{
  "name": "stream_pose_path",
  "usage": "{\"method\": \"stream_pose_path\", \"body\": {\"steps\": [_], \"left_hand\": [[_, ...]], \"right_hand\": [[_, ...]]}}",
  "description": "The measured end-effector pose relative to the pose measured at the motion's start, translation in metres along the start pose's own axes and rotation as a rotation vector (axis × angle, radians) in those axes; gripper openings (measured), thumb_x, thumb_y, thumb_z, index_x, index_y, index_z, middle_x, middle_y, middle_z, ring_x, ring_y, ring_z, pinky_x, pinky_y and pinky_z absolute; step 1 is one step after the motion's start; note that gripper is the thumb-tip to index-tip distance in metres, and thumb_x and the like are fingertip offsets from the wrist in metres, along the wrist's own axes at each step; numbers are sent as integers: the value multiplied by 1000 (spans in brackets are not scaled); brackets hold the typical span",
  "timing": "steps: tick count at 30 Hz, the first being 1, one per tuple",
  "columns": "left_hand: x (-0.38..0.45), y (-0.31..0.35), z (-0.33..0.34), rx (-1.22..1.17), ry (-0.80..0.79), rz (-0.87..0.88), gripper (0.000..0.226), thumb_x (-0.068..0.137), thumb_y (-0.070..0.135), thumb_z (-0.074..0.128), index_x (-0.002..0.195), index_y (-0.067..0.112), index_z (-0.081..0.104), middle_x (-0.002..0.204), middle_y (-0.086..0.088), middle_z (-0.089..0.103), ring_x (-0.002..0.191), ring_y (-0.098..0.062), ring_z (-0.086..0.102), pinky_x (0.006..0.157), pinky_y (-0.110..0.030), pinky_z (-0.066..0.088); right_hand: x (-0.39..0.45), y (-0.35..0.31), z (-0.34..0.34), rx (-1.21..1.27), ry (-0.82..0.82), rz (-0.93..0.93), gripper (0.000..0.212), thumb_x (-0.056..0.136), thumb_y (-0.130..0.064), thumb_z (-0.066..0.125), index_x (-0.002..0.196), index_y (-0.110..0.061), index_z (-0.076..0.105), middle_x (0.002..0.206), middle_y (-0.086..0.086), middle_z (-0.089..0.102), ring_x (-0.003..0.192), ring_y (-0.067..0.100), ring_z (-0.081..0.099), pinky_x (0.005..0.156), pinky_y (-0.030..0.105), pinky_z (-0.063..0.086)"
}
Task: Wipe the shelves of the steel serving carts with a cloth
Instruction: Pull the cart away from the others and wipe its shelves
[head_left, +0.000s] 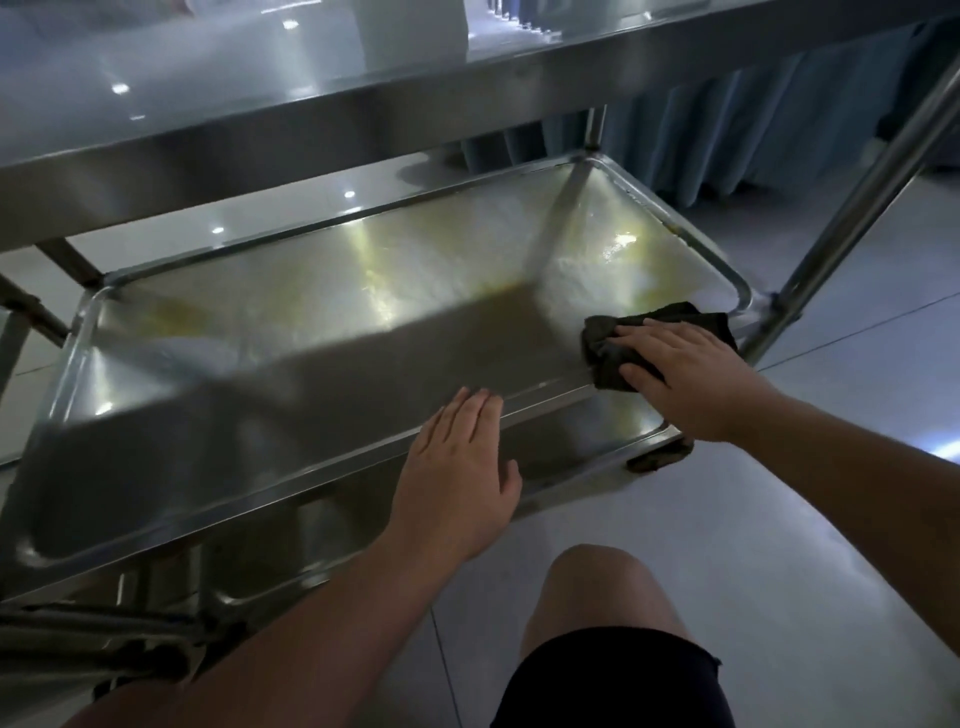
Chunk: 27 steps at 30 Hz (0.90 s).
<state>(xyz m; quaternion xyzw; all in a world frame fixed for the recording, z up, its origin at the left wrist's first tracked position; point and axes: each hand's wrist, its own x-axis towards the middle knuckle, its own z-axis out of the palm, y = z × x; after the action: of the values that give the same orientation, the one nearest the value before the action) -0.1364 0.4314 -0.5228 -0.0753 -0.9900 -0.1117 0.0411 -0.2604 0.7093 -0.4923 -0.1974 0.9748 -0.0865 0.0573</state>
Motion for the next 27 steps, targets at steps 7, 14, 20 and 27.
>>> {"method": "stream_pose_path", "body": {"steps": [7, 14, 20, 27], "left_hand": [[44, 10, -6, 42, 32, 71, 71, 103, 57, 29, 163, 19, 32, 173, -2, 24, 162, -18, 14, 130, -35, 10], [46, -2, 10, 187, -73, 262, 86, 102, 67, 25, 169, 21, -2, 176, 4, -9, 161, -11, -14, 131, -33, -6], [48, -5, 11, 176, -77, 297, 90, 101, 70, 35, 170, 20, 4, 177, 4, -5, 161, -11, -12, 130, -37, 3], [48, -6, 13, 198, -59, 297, 90, 100, 72, 35, 169, 17, 16, 177, 2, 6, 163, -15, -6, 129, -39, 4]], "right_hand": [[12, 45, -20, 45, 0, 204, 53, 108, -52, 28, 157, -34, 37, 165, 1, 38, 154, 25, 30, 127, 49, 17], [44, 64, -26, -33, -44, 295, 51, 103, -54, 21, 130, -23, 52, 140, 10, 56, 126, 33, 53, 112, 54, 40], [102, 77, -29, -86, -160, 256, 73, 99, -48, 8, 160, -12, 29, 172, 18, 9, 159, 38, 6, 128, 57, 13], [192, 59, -38, 7, 17, 263, 63, 109, -48, 20, 164, -18, 23, 173, 2, 16, 159, 27, 12, 128, 49, 10]]}}
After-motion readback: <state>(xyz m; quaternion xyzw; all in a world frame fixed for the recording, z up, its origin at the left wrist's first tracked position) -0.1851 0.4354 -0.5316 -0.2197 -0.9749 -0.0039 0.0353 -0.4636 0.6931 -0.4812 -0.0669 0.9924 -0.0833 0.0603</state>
